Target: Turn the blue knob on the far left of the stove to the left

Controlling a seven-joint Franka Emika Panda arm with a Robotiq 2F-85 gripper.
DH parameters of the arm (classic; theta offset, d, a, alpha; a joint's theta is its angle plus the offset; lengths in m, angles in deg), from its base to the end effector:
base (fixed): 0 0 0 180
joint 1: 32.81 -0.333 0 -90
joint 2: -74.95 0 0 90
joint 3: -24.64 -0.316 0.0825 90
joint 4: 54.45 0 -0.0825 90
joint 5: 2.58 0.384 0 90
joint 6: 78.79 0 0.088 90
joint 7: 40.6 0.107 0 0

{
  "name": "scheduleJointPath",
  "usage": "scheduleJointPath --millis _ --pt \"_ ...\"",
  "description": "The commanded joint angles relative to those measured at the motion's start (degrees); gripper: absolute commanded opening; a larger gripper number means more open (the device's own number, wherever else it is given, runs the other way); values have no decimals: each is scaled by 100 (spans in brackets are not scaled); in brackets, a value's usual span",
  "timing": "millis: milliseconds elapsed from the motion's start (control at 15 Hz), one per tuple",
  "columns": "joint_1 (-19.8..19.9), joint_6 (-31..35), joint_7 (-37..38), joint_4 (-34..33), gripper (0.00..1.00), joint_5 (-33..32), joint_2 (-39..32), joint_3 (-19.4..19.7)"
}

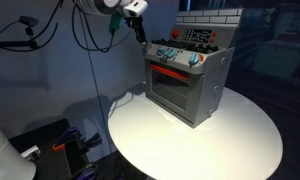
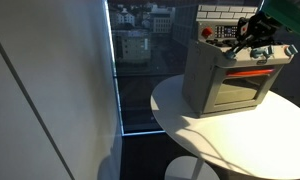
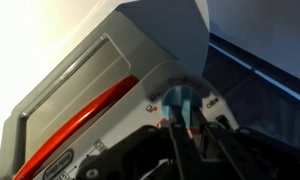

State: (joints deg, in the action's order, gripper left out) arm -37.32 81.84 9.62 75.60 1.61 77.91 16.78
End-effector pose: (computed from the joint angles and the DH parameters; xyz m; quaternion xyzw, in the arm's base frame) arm 0.5423 0.1161 0.4462 -0.8960 0.3374 -0.2368 0.1652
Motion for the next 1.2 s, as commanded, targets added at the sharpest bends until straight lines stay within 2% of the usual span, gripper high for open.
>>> scheduleJointPath --millis 0,600,1133 --pt "15 -194 -89 76 5 -298 228 -3" --pt "21 -455 -539 86 5 -759 349 24" --pt "9 -953 -1439 -51 5 -767 404 49"
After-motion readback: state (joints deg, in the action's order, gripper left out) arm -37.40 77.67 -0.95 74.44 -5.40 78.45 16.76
